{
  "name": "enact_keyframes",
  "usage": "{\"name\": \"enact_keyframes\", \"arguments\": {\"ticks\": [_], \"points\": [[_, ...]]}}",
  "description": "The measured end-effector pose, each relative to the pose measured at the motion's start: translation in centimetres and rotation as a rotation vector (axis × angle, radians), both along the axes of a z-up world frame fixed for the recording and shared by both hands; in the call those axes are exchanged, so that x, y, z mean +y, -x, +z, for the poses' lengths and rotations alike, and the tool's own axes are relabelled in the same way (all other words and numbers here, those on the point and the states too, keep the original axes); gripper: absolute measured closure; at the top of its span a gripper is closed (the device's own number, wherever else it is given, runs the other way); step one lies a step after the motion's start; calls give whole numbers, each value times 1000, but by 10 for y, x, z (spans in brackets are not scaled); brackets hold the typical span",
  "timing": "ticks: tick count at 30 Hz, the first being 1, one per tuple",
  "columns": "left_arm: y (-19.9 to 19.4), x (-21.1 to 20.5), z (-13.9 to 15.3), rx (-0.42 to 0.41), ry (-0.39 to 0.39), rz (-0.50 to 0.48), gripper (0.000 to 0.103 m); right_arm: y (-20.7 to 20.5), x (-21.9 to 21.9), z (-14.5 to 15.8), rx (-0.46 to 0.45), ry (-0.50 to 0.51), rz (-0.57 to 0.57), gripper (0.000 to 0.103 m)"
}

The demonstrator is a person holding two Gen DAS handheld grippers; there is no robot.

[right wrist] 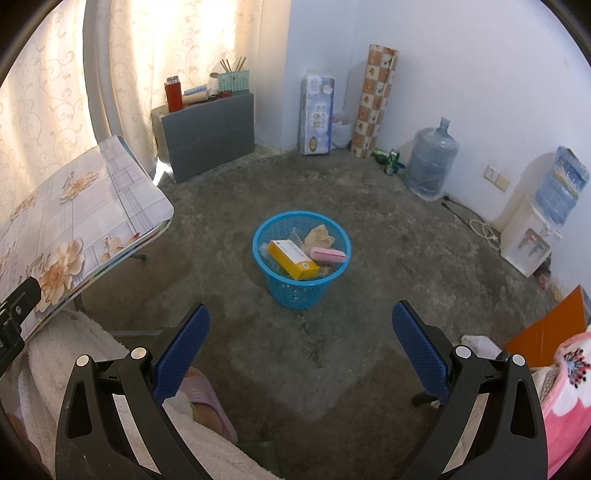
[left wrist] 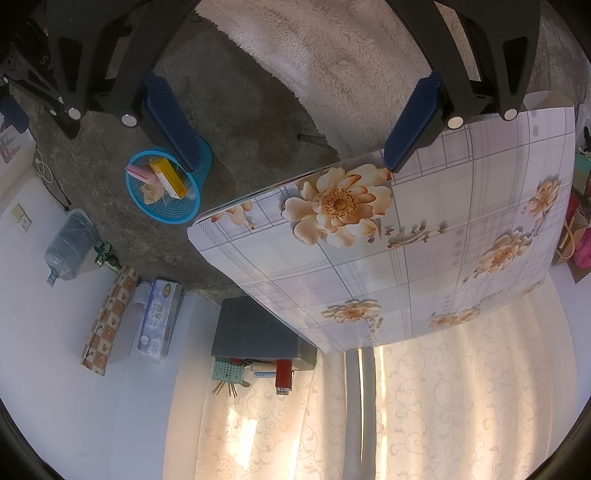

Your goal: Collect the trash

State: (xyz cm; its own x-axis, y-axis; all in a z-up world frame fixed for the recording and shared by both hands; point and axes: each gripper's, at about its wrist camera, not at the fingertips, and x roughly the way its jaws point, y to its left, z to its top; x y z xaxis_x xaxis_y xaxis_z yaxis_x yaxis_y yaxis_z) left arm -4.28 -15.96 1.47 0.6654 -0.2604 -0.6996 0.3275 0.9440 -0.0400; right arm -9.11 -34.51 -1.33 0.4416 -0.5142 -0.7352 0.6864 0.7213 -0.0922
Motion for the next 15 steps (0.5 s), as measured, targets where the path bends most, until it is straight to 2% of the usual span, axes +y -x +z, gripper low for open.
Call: {"name": "enact_keyframes", "arguments": {"ticks": [15], "points": [[0,0,0,-1,1,1,6,-3,2,0,3,-7,2,8]]}}
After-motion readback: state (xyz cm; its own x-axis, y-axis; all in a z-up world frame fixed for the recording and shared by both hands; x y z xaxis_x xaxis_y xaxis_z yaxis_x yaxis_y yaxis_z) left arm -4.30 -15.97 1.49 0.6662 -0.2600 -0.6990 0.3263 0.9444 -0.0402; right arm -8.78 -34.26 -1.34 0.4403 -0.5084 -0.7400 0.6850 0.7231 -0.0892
